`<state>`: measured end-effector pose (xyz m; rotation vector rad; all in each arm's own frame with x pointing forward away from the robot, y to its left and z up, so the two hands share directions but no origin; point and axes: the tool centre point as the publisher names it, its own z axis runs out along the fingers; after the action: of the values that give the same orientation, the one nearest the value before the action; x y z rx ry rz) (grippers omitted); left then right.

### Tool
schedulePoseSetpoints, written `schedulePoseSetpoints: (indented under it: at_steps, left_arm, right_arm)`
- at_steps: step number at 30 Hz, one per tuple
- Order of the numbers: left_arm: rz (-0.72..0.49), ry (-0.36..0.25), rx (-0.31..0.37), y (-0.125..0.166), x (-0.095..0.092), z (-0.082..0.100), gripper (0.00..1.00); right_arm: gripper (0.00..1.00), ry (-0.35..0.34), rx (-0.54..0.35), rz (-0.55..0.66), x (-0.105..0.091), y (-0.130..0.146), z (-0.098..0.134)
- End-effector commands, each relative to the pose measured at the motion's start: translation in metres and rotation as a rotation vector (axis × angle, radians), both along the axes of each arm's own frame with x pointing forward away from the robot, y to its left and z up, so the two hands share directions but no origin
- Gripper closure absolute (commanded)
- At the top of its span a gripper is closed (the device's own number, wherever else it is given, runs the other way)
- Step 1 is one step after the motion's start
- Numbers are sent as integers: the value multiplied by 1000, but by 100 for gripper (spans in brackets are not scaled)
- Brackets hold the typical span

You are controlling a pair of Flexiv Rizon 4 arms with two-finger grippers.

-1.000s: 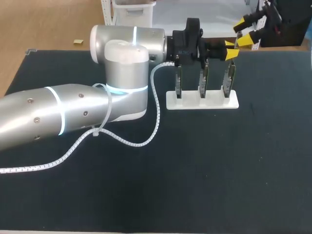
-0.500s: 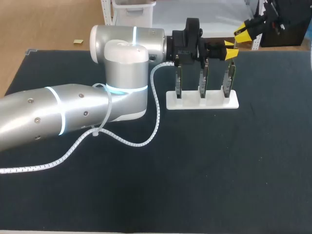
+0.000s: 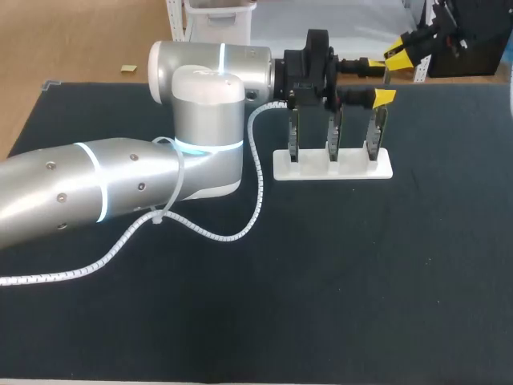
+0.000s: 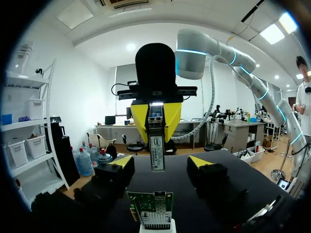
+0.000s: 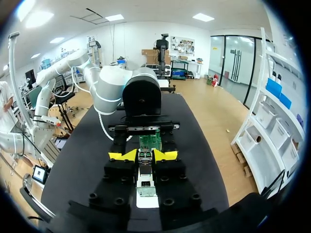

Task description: Pick up the optical module with the left hand, and insert it into the network port with the right hand.

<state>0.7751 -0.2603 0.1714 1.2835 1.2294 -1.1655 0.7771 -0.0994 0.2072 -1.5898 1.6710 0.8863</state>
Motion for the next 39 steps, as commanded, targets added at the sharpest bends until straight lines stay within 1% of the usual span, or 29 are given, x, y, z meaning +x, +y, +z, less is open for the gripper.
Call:
schedulePoseSetpoints:
  at_steps: [1,11,13,14,16,23,26,34,39]
  left_arm:
    - [-2,1,3,-1,2,0,0]
    - [16,22,27,10,-5,5,0]
    - [15,11,51,12,-6,5,0]
    - [16,-11,84,13,-7,4,0]
    - [13,-26,119,16,-8,3,0]
    - [8,-39,199,23,-8,-1,0]
    - [2,-47,247,24,-10,-3,0]
    - [8,-42,345,27,-11,-9,0]
    - [18,-22,370,27,-11,-13,0]
  right_arm:
    - [100,-2,-1,-5,-1,0,0]
    - [100,-7,-3,-9,0,0,-1]
    - [100,-7,-3,-10,-1,-1,-1]
    - [100,-6,-4,-11,-1,-1,-2]
    - [100,-6,-4,-11,-1,-1,-2]
    - [100,-5,-5,-8,-3,-2,-3]
    - [100,-6,-3,-11,-2,-3,-3]
    - [100,-11,-4,-9,-1,-2,-3]
    - [100,-12,-3,-10,-1,-2,-3]
